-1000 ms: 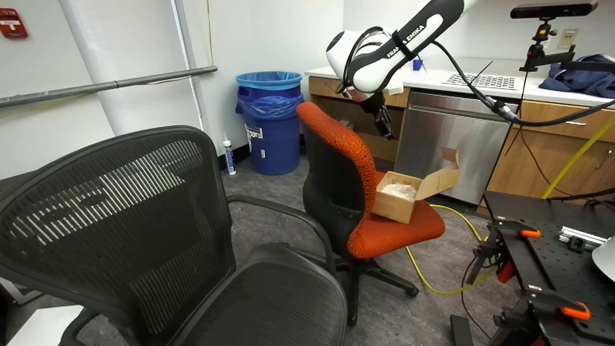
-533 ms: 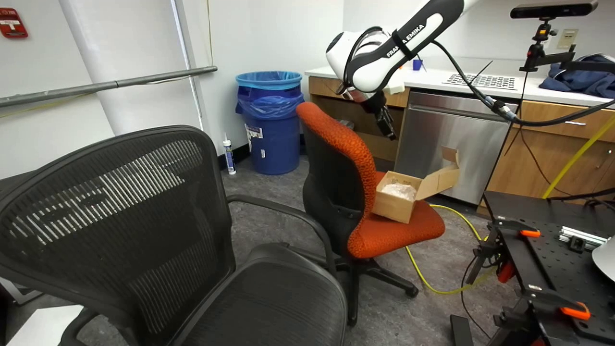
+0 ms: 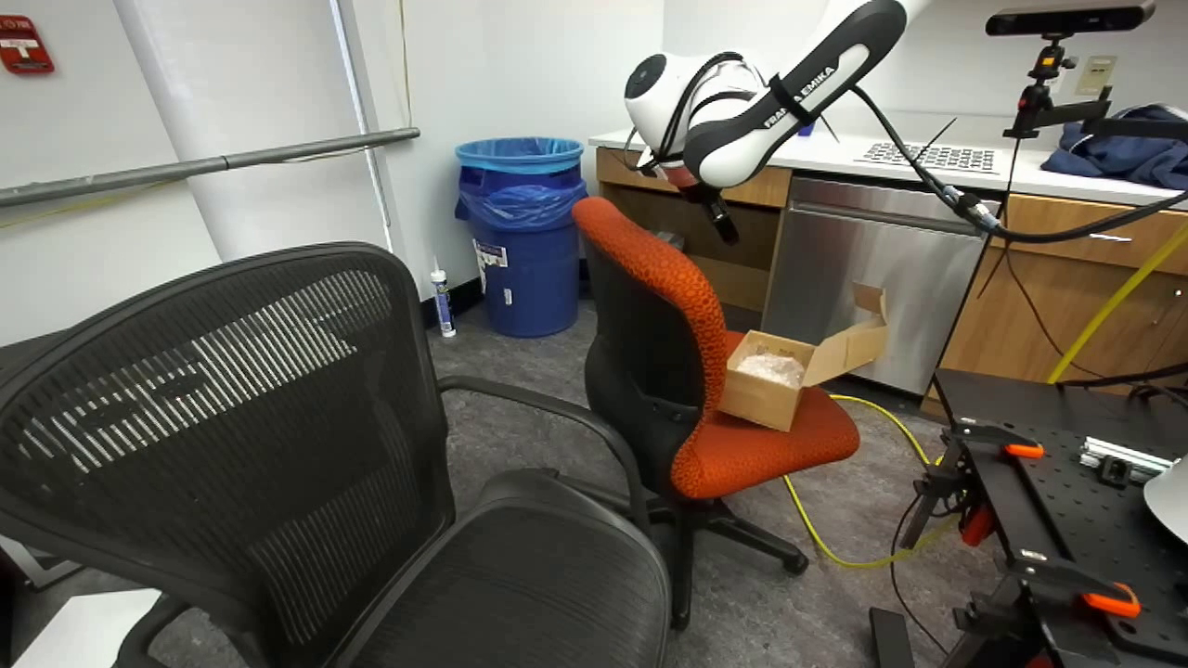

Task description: Close the box on the rotating chair

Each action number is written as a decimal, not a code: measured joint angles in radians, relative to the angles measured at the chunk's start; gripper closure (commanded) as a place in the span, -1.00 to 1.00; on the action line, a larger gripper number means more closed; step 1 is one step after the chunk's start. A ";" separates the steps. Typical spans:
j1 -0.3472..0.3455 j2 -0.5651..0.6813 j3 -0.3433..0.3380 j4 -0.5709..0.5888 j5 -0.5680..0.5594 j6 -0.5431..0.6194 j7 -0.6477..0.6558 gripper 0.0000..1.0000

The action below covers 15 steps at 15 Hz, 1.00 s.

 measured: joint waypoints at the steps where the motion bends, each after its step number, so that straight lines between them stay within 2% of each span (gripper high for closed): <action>1: -0.001 0.001 0.000 -0.001 -0.027 0.039 -0.001 -0.96; 10: -0.017 0.009 -0.041 -0.005 -0.370 0.488 0.068 -0.90; 12: -0.027 0.011 -0.042 -0.006 -0.387 0.519 0.097 -0.92; 15: -0.046 0.012 -0.028 -0.027 -0.331 0.489 0.108 -0.92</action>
